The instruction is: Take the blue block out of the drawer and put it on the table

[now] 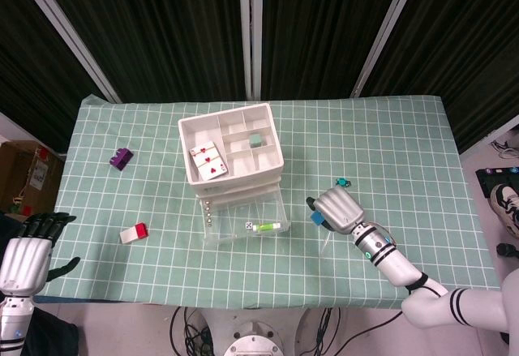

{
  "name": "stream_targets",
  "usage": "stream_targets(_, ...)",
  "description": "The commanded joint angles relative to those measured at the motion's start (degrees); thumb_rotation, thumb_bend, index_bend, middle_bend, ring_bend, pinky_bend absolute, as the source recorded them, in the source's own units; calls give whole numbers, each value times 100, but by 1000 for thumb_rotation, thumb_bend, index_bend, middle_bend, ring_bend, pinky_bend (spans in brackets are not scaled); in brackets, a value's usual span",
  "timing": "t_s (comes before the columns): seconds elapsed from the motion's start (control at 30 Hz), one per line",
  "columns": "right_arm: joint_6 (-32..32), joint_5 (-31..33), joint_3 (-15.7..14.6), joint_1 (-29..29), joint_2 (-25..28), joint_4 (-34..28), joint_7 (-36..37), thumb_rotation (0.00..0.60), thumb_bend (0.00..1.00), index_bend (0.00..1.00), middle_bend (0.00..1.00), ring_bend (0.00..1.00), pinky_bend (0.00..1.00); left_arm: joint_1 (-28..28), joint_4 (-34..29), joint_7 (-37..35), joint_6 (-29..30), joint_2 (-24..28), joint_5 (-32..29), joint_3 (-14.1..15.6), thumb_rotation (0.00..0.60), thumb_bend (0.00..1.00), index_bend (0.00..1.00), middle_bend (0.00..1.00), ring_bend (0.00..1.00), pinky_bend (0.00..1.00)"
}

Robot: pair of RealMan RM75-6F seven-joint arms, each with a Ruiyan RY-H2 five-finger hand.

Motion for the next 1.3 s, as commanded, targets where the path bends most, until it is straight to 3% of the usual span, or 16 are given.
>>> stream_targets(0.03, -314, 1, 140, -51, -293, 348, 89, 600, 286, 600, 927, 991, 1000, 9, -15, 7, -9, 5, -19, 6, 600, 63, 262, 233, 189, 197)
stream_targets(0.13, -517, 62, 202, -45, -356, 411, -23, 600, 284, 440, 927, 986, 1000, 7, -12, 7, -30, -9, -33, 12, 600, 63, 261, 233, 189, 197)
stream_targets(0.23, -582, 120, 258, -83, -319, 331, -181, 600, 207, 205, 919, 979, 994, -1, 11, 3, -41, -28, -27, 15, 600, 64, 262, 233, 189, 197)
stream_targets(0.33, -478, 143, 322, -180, -210, 152, -316, 600, 170, 54, 898, 970, 982, -12, 38, -25, -46, -39, -31, 3, 600, 63, 262, 233, 190, 197)
stream_targets(0.43, -352, 113, 376, -284, -37, -88, -367, 600, 157, 4, 866, 958, 970, -38, 52, -41, -68, -44, -24, -7, 600, 63, 261, 233, 189, 197)
stream_targets(0.67, 452, -241, 406, -774, 518, -829, -390, 600, 159, 0, 735, 849, 949, -49, 79, -39, -28, -86, -5, -29, 600, 64, 261, 233, 189, 197)
stream_targets(0.73, 847, -384, 346, -1055, 721, -1068, -340, 600, 169, 0, 635, 713, 853, -59, 92, -23, -30, -105, -1, -35, 600, 63, 262, 233, 189, 197)
stream_targets(0.9, 1865, -700, 94, -1894, 1215, -1419, -110, 600, 172, 0, 198, 112, 178, -114, 129, 0, -102, -216, -16, -51, 600, 63, 261, 233, 189, 197)
stream_targets(0.97, 2196, -805, -23, -2212, 1354, -1473, 19, 600, 170, 0, 79, 11, 34, -131, 155, 0, -127, -274, -26, -55, 600, 63, 260, 233, 189, 197)
stream_targets(1.07, 2684, -990, -194, -2711, 1537, -1473, 360, 600, 160, 0, 3, 0, 0, -147, 202, -5, -141, -351, -36, -60, 600, 63, 253, 232, 189, 197)
stream_targets(1.3, 3437, -1383, -409, -3597, 1680, -1220, 1073, 600, 157, 0, 0, 0, 0, -125, 245, -5, -83, -485, 5, -25, 600, 63, 251, 230, 189, 197)
